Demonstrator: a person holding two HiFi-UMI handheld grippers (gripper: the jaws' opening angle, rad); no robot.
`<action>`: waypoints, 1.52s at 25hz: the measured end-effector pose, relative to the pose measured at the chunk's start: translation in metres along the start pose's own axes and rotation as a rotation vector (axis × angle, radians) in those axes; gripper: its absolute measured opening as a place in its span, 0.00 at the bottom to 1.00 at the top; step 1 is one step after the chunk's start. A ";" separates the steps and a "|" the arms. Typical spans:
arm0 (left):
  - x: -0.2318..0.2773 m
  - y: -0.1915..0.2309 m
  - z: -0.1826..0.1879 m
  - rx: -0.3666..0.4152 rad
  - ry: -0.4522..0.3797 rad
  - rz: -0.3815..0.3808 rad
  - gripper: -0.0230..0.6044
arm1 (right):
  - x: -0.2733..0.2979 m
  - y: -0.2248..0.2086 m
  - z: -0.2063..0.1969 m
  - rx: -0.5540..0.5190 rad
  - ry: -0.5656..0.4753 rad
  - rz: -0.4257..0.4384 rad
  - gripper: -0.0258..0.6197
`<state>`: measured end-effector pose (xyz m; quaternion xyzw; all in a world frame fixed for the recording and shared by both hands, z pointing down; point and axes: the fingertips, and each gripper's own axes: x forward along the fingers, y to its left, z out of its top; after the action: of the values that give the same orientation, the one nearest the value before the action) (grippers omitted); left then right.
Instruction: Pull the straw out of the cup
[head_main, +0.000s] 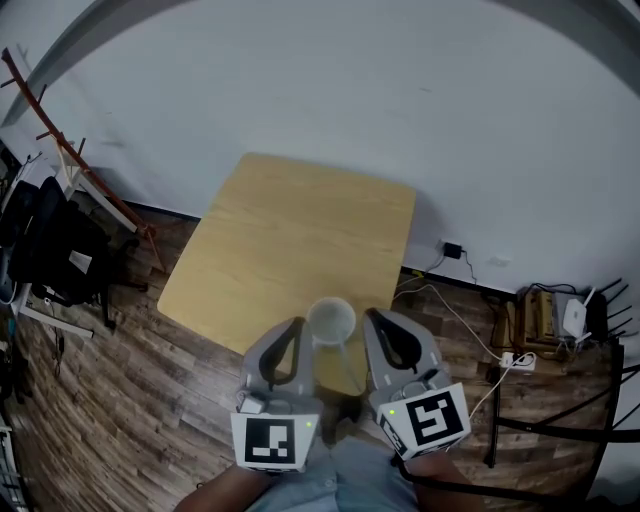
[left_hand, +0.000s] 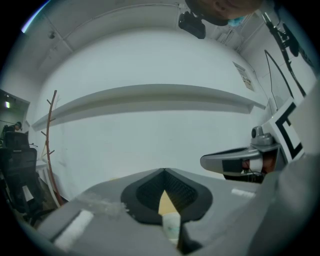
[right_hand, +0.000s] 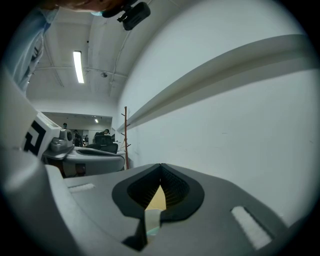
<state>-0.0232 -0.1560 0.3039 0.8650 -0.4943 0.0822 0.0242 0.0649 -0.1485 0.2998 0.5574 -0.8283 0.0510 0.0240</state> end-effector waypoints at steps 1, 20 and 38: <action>0.003 0.001 -0.001 -0.005 0.003 -0.003 0.07 | 0.003 -0.002 -0.001 -0.001 0.006 -0.002 0.05; 0.048 0.019 -0.066 -0.109 0.179 -0.151 0.07 | 0.031 0.000 -0.088 0.087 0.254 -0.080 0.12; 0.040 0.016 -0.154 -0.150 0.363 -0.221 0.07 | 0.022 0.032 -0.180 0.184 0.446 -0.095 0.23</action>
<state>-0.0352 -0.1792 0.4620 0.8807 -0.3888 0.1965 0.1859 0.0235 -0.1367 0.4792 0.5704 -0.7674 0.2467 0.1577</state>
